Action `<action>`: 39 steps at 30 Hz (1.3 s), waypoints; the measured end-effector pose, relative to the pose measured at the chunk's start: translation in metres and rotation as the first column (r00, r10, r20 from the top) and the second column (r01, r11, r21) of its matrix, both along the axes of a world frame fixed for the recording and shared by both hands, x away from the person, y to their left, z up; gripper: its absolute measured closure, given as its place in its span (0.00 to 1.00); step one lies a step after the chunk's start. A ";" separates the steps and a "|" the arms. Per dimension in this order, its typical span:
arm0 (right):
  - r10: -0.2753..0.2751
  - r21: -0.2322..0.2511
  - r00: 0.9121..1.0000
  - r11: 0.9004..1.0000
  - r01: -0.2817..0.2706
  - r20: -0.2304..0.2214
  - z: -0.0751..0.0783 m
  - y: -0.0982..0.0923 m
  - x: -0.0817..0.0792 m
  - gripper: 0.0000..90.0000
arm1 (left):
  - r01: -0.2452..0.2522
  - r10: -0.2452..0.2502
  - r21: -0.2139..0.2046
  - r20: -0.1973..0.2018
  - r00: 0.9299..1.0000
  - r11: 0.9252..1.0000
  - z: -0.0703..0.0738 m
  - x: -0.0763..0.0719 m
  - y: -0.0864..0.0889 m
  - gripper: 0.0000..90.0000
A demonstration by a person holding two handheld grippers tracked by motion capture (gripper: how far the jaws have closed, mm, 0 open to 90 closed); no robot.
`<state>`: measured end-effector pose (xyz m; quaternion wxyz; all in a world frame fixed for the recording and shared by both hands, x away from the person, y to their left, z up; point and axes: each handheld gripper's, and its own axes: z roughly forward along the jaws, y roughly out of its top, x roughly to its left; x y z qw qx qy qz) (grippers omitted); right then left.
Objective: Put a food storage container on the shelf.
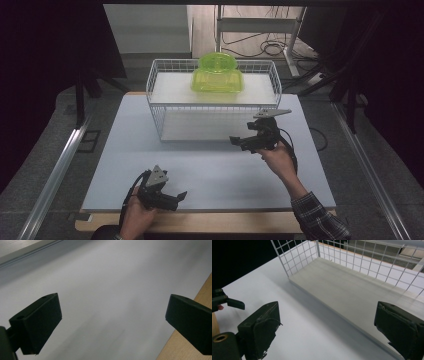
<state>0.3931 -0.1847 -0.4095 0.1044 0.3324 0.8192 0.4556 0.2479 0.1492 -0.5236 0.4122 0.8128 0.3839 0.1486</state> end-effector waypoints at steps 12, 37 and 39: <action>-0.015 -0.041 1.000 0.999 0.015 0.006 -0.024 -0.007 -0.008 0.08 | 0.003 -0.003 0.002 -0.001 1.000 1.000 0.000 0.000 0.000 0.00; -0.043 -0.071 0.999 0.997 0.043 -0.006 -0.050 -0.030 -0.032 0.07 | 0.010 -0.011 0.011 0.012 1.000 1.000 -0.001 0.000 0.000 0.00; -0.047 -0.070 0.999 0.996 0.046 -0.009 -0.052 -0.032 -0.035 0.07 | 0.010 -0.011 0.013 0.012 1.000 1.000 -0.001 0.000 0.000 0.00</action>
